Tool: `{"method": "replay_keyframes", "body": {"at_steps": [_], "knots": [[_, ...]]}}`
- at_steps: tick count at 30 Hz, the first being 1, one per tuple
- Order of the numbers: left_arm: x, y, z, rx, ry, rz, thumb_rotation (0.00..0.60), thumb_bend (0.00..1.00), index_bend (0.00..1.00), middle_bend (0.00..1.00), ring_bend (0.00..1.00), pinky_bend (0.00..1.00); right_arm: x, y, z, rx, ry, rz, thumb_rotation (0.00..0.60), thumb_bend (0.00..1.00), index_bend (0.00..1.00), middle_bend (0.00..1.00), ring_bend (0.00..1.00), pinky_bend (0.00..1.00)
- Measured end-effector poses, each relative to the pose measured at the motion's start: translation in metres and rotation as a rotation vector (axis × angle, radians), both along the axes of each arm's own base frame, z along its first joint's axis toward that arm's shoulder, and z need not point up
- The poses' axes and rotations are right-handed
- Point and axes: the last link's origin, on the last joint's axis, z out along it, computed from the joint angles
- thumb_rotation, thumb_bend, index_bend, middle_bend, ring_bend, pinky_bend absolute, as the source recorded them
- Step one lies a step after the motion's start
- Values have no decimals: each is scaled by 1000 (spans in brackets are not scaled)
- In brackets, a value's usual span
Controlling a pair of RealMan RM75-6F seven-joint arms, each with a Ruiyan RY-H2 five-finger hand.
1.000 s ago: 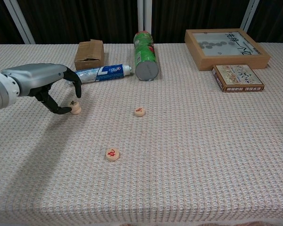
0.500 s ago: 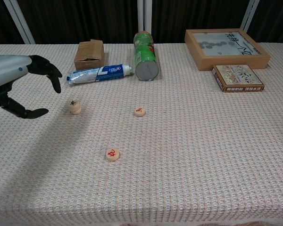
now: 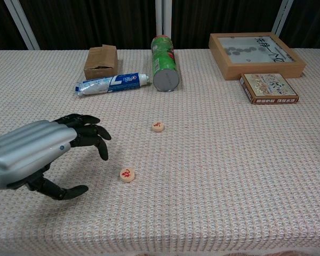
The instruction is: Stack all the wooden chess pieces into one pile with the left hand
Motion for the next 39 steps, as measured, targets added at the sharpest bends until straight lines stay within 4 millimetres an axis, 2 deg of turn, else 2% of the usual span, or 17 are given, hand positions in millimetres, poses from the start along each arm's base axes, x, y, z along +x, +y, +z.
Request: {"method": "replay_keyframes", "body": {"at_steps": [12, 28, 39], "knots": [[20, 16, -14, -9, -30, -18, 600, 255, 337, 149, 0, 0, 0, 0, 4, -16, -6, -3, 600, 291, 0, 0, 0, 0], [28, 17, -31, -74, -46, -2, 600, 255, 382, 151, 0, 0, -1, 1, 8, -30, -15, -2, 600, 291, 0, 0, 0, 0], [27, 23, -34, -73, -48, 11, 600, 262, 408, 153, 0, 0, -2, 1, 9, -33, -15, -2, 600, 291, 0, 0, 0, 0]]}}
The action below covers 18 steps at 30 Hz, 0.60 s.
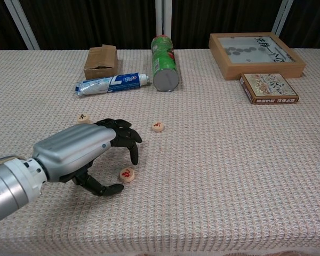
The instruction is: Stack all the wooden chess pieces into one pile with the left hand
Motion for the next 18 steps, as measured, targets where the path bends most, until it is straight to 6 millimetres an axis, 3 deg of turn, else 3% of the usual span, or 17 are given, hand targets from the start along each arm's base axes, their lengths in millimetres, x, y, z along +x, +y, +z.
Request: {"method": "replay_keyframes", "body": {"at_steps": [18], "knots": [[1, 2, -3, -8, 2, 2, 600, 285, 453, 155, 0, 0, 0, 0, 0, 0, 0, 0, 600, 291, 0, 0, 0, 0]]}}
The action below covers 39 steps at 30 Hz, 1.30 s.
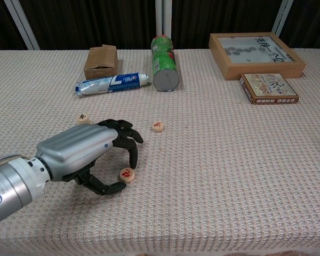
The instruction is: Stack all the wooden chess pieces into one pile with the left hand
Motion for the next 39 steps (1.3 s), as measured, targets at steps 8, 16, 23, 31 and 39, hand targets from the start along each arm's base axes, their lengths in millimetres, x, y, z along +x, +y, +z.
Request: {"method": "replay_keyframes", "body": {"at_steps": [8, 16, 23, 31, 39], "knots": [[-1, 0, 0, 1, 8, 1, 600, 286, 479, 159, 0, 0, 0, 0, 0, -1, -1, 0, 600, 291, 0, 0, 0, 0], [1, 0, 7, 13, 4, 1, 600, 288, 489, 169, 0, 0, 0, 0, 1, -2, -2, 1, 600, 292, 0, 0, 0, 0], [3, 4, 36, 57, -5, 1, 600, 287, 488, 178, 0, 0, 0, 0, -1, 6, -1, 3, 600, 291, 0, 0, 0, 0], [-16, 32, 91, 195, 27, 59, 600, 288, 491, 194, 0, 0, 2, 0, -4, 13, 3, 7, 600, 291, 0, 0, 0, 0], [-32, 62, 95, 151, 29, 164, 600, 288, 483, 194, 0, 0, 5, 1, -8, 30, 10, 15, 600, 291, 0, 0, 0, 0]]}}
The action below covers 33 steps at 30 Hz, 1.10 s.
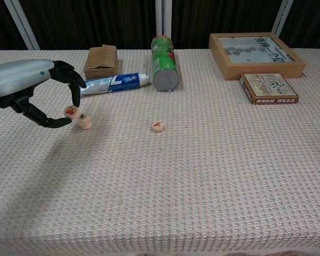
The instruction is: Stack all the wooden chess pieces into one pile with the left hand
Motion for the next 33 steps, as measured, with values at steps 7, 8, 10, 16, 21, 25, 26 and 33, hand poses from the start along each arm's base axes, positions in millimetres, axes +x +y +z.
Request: {"method": "replay_keyframes", "body": {"at_steps": [7, 8, 10, 16, 21, 25, 26, 33], "knots": [[-4, 24, -6, -35, 20, 44, 600, 289, 476, 193, 0, 0, -1, -1, 1, -1, -2, -5, 600, 291, 0, 0, 0, 0], [-5, 25, -6, -37, 22, 50, 600, 289, 476, 193, 0, 0, -1, 0, 1, -3, -2, -2, 600, 292, 0, 0, 0, 0], [-8, 29, -6, -39, 25, 65, 600, 289, 476, 194, 0, 0, -1, 0, 1, -3, -3, -2, 600, 292, 0, 0, 0, 0], [-10, 34, -11, -54, 21, 79, 600, 289, 475, 194, 0, 0, -1, -1, 1, -1, -1, -3, 600, 291, 0, 0, 0, 0], [-9, 36, -14, -63, 9, 85, 600, 289, 475, 194, 0, 0, 0, 0, 1, -5, 1, -2, 600, 291, 0, 0, 0, 0], [-8, 37, -16, -70, 1, 88, 600, 290, 474, 194, 0, 0, -1, 0, 1, -2, 2, -2, 600, 291, 0, 0, 0, 0], [-8, 37, -16, -70, 0, 88, 600, 289, 474, 193, 0, 0, -1, 0, 0, -2, 3, -2, 600, 291, 0, 0, 0, 0], [-5, 39, -18, -66, -9, 81, 600, 294, 471, 194, 0, 0, -1, 0, 0, -4, 2, -6, 600, 291, 0, 0, 0, 0]]}}
